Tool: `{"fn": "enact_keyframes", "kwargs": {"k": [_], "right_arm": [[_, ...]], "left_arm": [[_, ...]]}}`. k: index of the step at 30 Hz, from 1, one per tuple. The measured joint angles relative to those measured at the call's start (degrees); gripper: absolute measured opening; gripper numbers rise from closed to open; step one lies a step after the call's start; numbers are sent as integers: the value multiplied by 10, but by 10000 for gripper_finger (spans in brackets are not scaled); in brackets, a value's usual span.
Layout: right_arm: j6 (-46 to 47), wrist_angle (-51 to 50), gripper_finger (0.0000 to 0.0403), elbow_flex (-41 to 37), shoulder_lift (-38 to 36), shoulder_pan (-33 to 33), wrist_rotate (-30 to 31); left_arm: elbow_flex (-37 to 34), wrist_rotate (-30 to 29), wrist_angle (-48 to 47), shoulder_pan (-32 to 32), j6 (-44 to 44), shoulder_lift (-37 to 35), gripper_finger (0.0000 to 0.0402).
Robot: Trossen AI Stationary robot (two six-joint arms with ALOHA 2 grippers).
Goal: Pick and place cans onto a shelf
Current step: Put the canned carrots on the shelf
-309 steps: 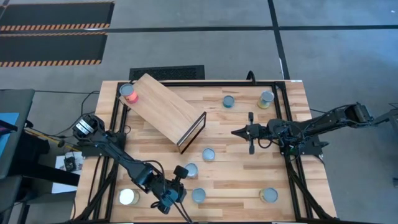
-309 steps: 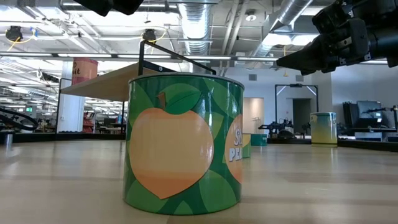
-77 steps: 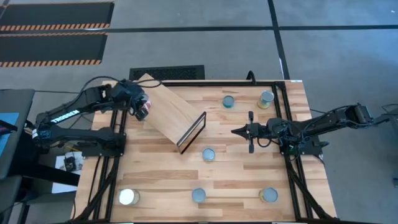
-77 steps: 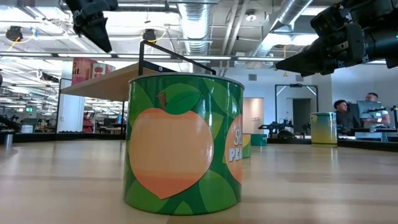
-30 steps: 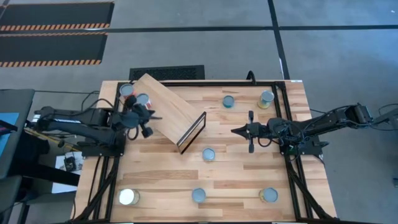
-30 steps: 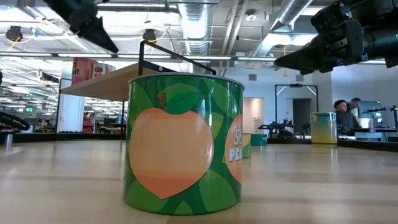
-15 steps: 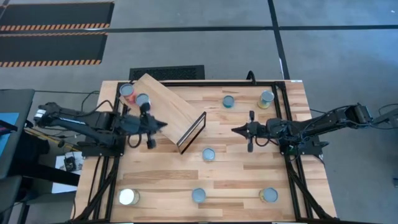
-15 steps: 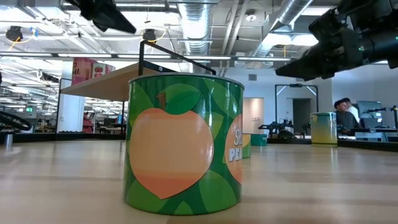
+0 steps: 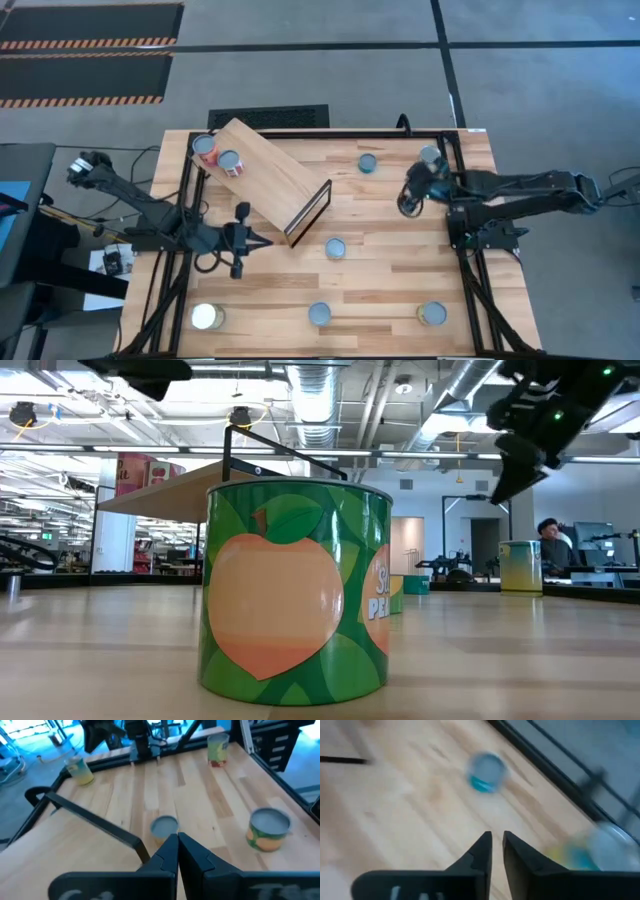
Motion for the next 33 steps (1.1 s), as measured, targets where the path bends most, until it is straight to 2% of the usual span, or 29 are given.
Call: {"fn": "enact_keyframes", "kwargs": {"k": [6, 14, 20, 26, 33], "right_arm": [[-9, -60, 122, 8, 3, -85, -15], [-76, -33, 161, 8, 7, -234, -28], [-108, -12, 161, 8, 41, -317, -105], [-117, 11, 153, 8, 98, -368, -105], [-145, 38, 128, 9, 150, -392, -104]], "left_arm": [[-6, -5, -30, -7, -47, -2, 0], [-6, -5, -42, -7, -71, -2, 0], [-6, -5, -42, -7, -71, -2, 0], [-6, -17, -43, -7, -71, -2, 0], [-6, -17, -45, -7, -71, -2, 0]]}}
